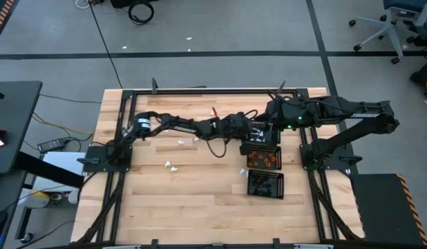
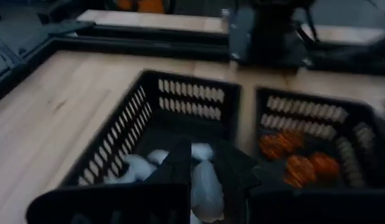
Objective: Sort Halloween decoration
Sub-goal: Put the white ghost toy into the top black bin
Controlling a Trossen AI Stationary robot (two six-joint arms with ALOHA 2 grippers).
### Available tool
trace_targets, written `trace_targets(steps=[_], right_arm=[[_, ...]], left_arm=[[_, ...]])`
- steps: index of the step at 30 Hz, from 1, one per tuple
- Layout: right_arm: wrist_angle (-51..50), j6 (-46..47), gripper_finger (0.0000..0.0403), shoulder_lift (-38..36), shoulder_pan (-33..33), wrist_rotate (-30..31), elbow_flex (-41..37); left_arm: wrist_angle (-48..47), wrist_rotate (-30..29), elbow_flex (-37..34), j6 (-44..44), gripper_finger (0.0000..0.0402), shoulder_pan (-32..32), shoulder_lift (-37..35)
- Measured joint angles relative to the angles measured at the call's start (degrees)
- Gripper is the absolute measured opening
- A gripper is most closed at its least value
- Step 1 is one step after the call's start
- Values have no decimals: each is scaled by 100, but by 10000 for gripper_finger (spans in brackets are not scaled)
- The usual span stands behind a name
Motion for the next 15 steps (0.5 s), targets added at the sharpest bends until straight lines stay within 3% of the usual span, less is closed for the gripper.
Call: trace_targets(steps=[9,15], right_arm=[[-144,-120,148,-60,195,45,0],[-173,-112,148,-111,323,148,0]], left_arm=[[-895,42,1603,-64,37,133,1063],[-964,40,2091,-79,43,144,1308]])
